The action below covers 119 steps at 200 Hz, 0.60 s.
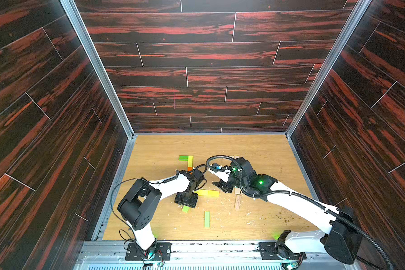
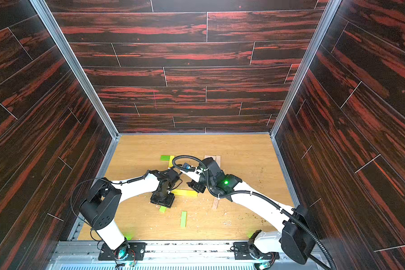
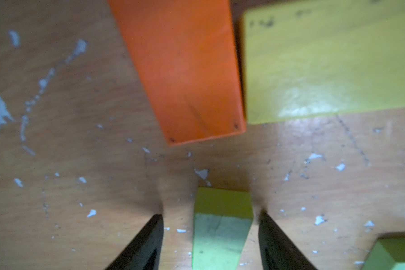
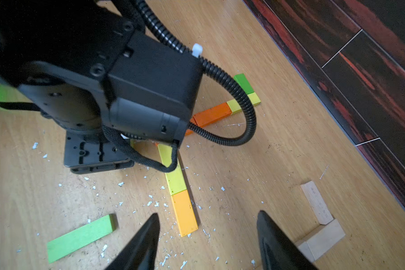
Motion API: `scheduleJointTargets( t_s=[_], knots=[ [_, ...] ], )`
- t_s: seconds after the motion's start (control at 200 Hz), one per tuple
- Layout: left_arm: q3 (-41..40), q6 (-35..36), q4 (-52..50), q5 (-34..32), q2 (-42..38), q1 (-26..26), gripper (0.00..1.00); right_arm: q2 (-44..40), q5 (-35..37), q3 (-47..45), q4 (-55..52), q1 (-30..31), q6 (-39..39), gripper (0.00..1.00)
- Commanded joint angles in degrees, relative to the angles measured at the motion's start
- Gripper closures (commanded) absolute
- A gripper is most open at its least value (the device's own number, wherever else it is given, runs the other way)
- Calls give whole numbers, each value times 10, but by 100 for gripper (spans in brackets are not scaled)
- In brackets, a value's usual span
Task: Assemble a giraffe with building blocks
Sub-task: Assemble the building block at the center of the board.
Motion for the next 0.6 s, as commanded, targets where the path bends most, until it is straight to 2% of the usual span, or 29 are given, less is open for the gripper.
scheduleJointTargets(
  t_s=[0.0,0.12,0.22,0.381,0.591],
  knots=[
    [-10,-4,-16,8,-23,0,38,-3,-5,15,-6,-2,-3,33],
    [-11,-2,-18,16,-22,-1,55,4,-8,20,-7,-2,-1,33],
    [-9,0,-18,17,-23,-1,61,5,-9,22,-7,-2,-1,34],
    [6,5,-19,6,-13,-1,67,6,-9,23,-9,-2,-1,34],
    [31,12,-16,-4,22,1,69,5,-7,24,-12,-2,-1,34]
  ],
)
